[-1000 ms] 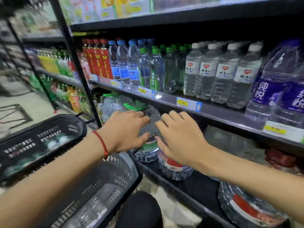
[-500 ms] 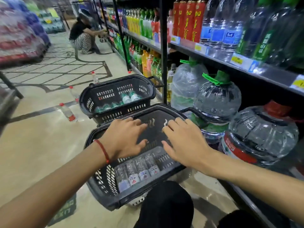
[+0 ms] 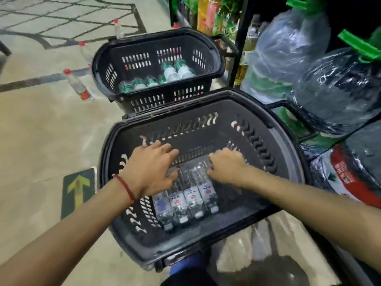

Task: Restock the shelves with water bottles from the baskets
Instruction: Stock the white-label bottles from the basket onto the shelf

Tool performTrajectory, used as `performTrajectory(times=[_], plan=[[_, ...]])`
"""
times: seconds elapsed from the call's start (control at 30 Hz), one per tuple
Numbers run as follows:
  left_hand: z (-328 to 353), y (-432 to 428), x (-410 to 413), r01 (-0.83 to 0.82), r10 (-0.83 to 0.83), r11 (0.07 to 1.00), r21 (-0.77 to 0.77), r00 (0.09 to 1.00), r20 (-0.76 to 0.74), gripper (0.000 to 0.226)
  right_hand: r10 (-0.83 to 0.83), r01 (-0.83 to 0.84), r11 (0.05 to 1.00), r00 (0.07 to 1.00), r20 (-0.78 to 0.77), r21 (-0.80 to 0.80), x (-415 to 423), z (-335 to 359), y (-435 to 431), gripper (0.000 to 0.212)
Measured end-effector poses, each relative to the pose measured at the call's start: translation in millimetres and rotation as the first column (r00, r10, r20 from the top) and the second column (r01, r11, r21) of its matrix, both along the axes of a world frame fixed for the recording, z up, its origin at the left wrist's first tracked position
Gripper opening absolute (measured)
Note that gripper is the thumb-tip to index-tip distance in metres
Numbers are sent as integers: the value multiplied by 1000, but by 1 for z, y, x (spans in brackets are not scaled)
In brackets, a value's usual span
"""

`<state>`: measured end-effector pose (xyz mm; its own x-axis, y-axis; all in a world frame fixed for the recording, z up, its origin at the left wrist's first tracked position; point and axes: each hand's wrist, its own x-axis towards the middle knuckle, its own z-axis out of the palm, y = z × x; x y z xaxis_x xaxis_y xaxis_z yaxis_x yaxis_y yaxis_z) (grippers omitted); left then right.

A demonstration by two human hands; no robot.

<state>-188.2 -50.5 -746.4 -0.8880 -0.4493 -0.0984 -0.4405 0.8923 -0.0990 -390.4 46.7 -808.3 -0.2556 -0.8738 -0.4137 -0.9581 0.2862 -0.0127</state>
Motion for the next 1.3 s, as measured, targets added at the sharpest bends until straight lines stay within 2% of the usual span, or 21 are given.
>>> performTrajectory(times=[0.1, 0.2, 0.27, 0.33, 0.5, 0.6, 0.73, 0.8, 0.9, 1.07, 1.13, 1.17, 1.23, 1.27, 1.3], plan=[[-26, -13, -2, -7, 7, 999, 37, 1000, 9, 38, -117, 49, 943, 975, 190, 328, -17, -58, -41, 48], [-49, -23, -2, -14, 13, 999, 50, 1000, 16, 34, -203, 52, 864, 947, 250, 502, -31, -126, -69, 63], [-63, -27, 0, -23, 22, 998, 61, 1000, 7, 33, -263, 50, 786, 929, 259, 617, -29, -158, -74, 80], [-72, -29, 2, -31, 31, 997, 76, 999, 12, 34, -323, 93, 741, 918, 231, 665, -16, -158, -71, 97], [-85, -31, 5, -55, 54, 993, 109, 998, 11, 41, -299, 115, 718, 942, 155, 687, -8, -177, -52, 98], [-92, -34, 6, -69, 69, 991, 115, 998, 2, 42, -377, 148, 721, 904, 204, 677, -12, -191, -48, 104], [-98, -38, 4, -85, 85, 987, 138, 996, 7, 43, -421, 177, 768, 864, 277, 615, -15, -184, -49, 97], [-100, -38, 2, -89, 87, 985, 144, 996, 25, 42, -499, 227, 745, 814, 297, 628, -14, -177, -51, 95], [-99, -38, 1, -105, 98, 979, 177, 994, 45, 39, -557, 292, 732, 777, 294, 616, -14, -162, -54, 77], [-101, -36, 3, -106, 93, 974, 201, 993, 74, 36, -577, 471, 811, 739, 348, 347, -27, -128, -55, 61], [-103, -34, 2, -85, 61, 975, 205, 991, 123, 40, -529, 458, 848, 762, 374, 266, -31, -111, -52, 71], [-102, -33, 1, -74, 42, 974, 212, 987, 153, 43, -498, 443, 867, 790, 358, 228, -31, -99, -48, 65], [-99, -30, -3, -36, -10, 975, 218, 978, 206, 47, -498, 472, 867, 802, 331, 159, -34, -79, -38, 39], [-100, -29, -4, -24, -31, 971, 236, 974, 223, 46, -495, 483, 867, 808, 321, 123, -37, -74, -31, 36], [-100, -28, -8, -16, -50, 969, 246, 965, 259, 45, -490, 480, 870, 821, 292, 108, -39, -66, -24, 42]])
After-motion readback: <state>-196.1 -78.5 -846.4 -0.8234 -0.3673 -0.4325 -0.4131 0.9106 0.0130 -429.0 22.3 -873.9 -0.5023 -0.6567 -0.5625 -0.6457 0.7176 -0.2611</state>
